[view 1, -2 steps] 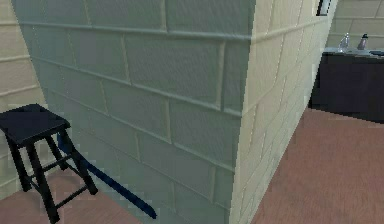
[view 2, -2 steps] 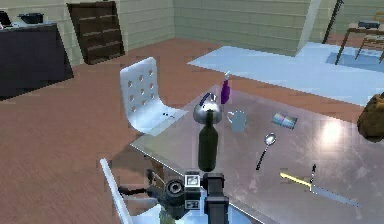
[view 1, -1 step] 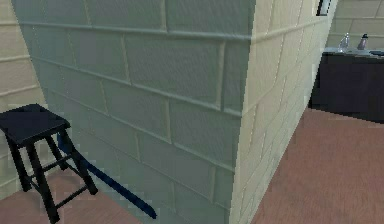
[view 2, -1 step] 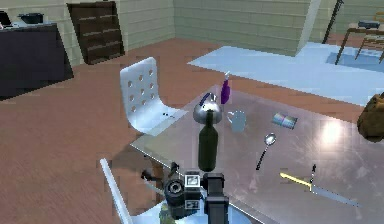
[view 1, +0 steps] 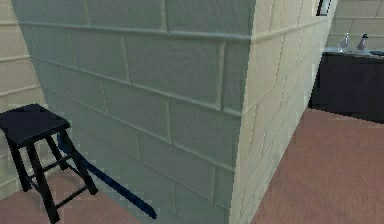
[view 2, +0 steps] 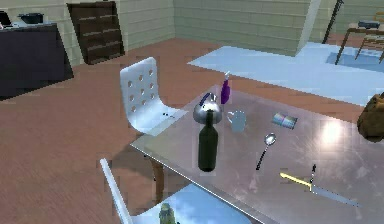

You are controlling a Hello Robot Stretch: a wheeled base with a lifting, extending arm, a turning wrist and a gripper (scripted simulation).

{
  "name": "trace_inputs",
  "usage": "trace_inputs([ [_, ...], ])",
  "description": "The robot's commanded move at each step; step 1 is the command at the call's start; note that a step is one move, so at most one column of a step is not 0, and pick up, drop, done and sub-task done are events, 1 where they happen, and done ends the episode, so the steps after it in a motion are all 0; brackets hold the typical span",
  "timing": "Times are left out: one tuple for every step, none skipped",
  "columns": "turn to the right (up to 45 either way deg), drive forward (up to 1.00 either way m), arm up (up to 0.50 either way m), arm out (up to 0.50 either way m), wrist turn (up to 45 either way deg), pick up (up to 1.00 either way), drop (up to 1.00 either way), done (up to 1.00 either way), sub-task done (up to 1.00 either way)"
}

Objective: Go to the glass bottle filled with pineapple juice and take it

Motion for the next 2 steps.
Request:
trace_inputs([
  [0.0,0.0,0.0,0.0,0.0,1.0,0.0,0.0,0.0],
  [0.0,0.0,0.1,0.0,0.0,0.0,0.0,0.0,0.0],
])
